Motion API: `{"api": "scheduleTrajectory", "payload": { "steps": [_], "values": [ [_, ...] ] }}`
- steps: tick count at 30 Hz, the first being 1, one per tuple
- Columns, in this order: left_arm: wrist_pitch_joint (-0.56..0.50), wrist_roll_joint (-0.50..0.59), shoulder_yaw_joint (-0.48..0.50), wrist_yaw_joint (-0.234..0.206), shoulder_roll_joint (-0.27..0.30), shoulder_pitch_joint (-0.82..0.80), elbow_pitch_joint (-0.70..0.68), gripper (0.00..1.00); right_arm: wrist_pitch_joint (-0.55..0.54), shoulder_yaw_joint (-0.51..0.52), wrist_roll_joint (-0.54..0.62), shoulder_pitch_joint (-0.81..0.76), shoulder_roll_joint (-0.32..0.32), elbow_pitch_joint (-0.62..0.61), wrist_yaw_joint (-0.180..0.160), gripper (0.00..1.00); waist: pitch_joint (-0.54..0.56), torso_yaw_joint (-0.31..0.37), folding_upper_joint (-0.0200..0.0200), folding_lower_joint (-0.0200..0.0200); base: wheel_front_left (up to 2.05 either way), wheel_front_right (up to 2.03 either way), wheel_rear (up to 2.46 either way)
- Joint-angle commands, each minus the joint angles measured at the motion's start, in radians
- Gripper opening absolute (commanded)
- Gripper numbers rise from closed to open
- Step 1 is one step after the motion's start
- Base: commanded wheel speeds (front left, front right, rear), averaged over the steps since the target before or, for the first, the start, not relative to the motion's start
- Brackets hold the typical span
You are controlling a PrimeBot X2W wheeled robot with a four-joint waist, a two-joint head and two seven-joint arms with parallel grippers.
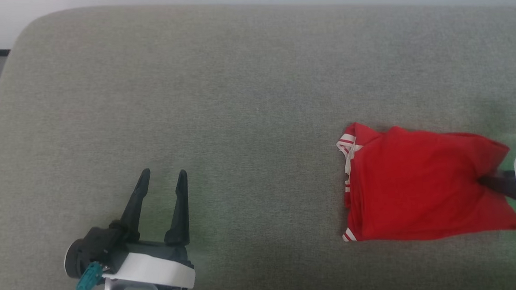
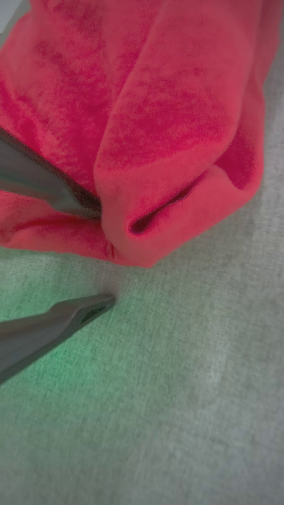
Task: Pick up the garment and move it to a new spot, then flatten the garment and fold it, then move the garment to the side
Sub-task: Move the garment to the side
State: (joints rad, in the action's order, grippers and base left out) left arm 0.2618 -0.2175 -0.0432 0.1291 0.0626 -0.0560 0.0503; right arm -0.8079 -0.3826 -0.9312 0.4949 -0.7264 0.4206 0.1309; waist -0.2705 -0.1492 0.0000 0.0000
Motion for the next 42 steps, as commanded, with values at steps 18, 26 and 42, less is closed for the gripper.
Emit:
{"api": "scheduleTrajectory", "payload": {
  "steps": [18, 26, 42],
  "values": [
    [0.004, 0.004, -0.123, 0.001, 0.078, -0.226, -0.011, 1.0, 0.343, 0.196, -0.064, 0.038, -0.054, 0.03, -0.001, 0.0, -0.123, 0.232, 0.0, 0.0, 0.0, 0.0, 0.0],
    [0.004, -0.005, -0.207, 0.001, 0.159, -0.426, -0.033, 1.0, 0.463, 0.316, -0.059, 0.128, -0.05, 0.166, -0.001, 0.0, -0.238, 0.322, 0.0, 0.0, 0.0, 0.0, 0.0],
    [0.004, 0.013, -0.301, 0.001, 0.275, -0.716, -0.011, 1.0, 0.686, 0.349, 0.234, 0.453, 0.005, 0.532, -0.001, 0.0, -0.394, 0.387, 0.0, 0.0, 0.0, 0.0, 0.0]
  ]
}}
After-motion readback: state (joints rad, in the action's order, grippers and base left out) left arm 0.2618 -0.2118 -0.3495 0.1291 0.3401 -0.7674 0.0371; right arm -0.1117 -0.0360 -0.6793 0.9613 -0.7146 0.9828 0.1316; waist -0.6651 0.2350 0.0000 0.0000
